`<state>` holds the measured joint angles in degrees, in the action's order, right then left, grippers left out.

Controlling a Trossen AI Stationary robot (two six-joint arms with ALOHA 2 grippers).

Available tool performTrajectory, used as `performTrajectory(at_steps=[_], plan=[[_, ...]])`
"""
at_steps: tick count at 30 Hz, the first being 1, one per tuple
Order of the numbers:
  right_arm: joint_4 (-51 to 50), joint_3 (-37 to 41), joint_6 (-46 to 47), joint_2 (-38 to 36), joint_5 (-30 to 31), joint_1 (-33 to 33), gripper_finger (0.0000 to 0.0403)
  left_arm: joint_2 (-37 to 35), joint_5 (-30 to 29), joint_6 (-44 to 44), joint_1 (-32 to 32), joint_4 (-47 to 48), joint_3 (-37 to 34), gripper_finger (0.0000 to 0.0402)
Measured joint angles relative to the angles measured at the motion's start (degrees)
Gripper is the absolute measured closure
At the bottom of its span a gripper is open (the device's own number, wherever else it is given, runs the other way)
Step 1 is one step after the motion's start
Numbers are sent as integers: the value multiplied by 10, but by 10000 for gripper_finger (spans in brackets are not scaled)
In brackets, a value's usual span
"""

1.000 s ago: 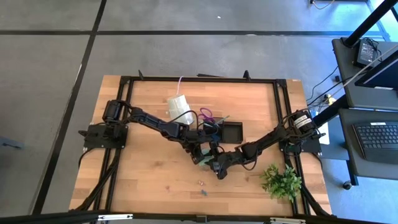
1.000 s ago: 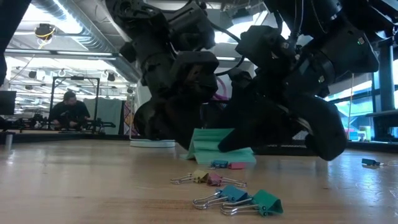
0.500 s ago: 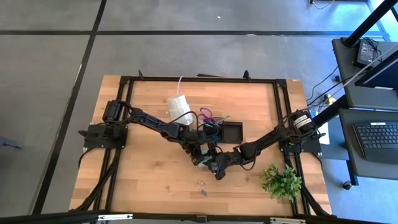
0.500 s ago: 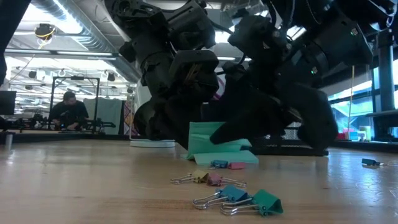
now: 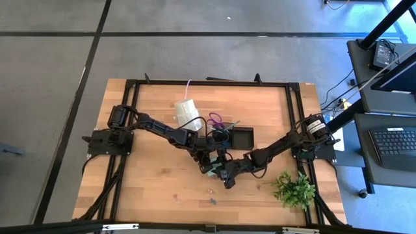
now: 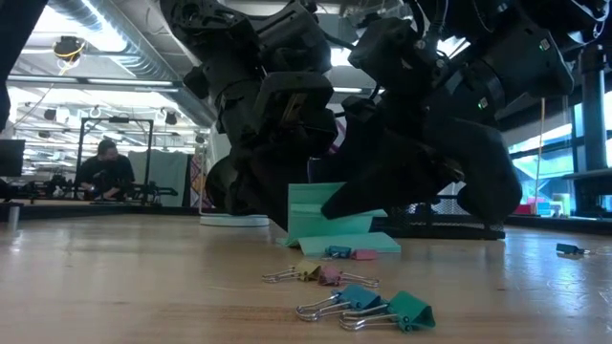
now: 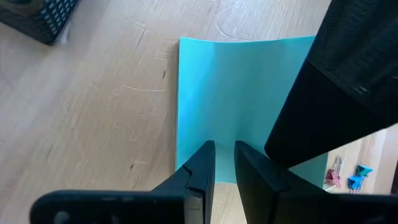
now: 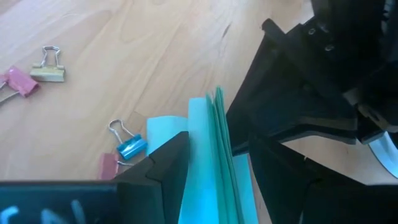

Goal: Pick and place office supplies into organizer
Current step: Put the blue sticky notes into the black desk organizer

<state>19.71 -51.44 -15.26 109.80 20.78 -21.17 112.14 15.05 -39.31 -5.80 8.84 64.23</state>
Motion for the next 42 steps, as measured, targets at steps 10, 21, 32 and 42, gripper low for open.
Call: performTrajectory(at_steps=[10,21,32,42], plan=[[5,0,9,0,6,0,230,0,3,0,0,-2,0,343],[-7,0,18,0,12,1,259,0,6,4,3,5,0,343],[-11,0,18,0,1,0,343,0,4,7,4,8,1,343],[-18,0,30,0,1,0,349,0,2,11,4,10,1,343]])
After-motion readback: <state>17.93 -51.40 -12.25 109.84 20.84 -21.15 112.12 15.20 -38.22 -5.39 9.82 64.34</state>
